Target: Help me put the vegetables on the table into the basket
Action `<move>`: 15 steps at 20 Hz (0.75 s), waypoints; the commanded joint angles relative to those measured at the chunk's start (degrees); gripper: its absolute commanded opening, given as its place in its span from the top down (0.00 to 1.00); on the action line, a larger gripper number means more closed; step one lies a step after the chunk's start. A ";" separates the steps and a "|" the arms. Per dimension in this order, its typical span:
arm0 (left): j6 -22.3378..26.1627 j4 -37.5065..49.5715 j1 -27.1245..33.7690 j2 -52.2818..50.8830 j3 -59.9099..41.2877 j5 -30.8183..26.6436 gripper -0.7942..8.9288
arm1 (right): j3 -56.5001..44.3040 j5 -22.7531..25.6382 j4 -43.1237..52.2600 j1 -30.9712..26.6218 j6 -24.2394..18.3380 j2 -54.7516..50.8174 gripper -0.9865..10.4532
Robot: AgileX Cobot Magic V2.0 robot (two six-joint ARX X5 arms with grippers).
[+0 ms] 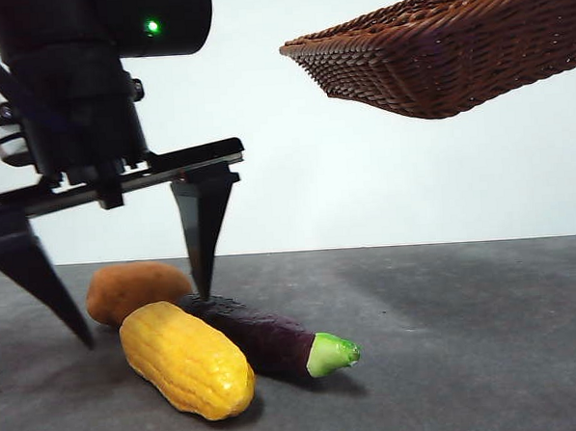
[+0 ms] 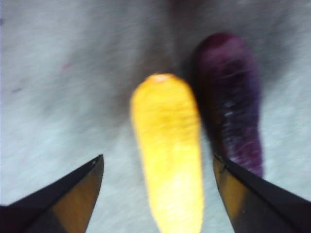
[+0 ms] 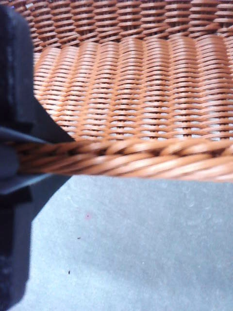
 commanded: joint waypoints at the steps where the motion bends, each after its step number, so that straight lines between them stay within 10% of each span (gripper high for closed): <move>1: 0.04 0.46 -0.09 1.40 -0.02 0.74 0.53 | 0.33 -0.50 -0.94 0.07 -0.24 -0.55 0.92; 6: 0.07 -0.50 -0.09 3.43 -0.02 0.72 0.54 | 0.31 -0.48 -1.03 0.07 -0.26 -0.55 0.92; 15: 10.56 -2.64 -0.13 3.45 -0.02 -2.47 0.93 | 0.26 -0.50 -1.14 0.07 -0.22 -0.55 0.92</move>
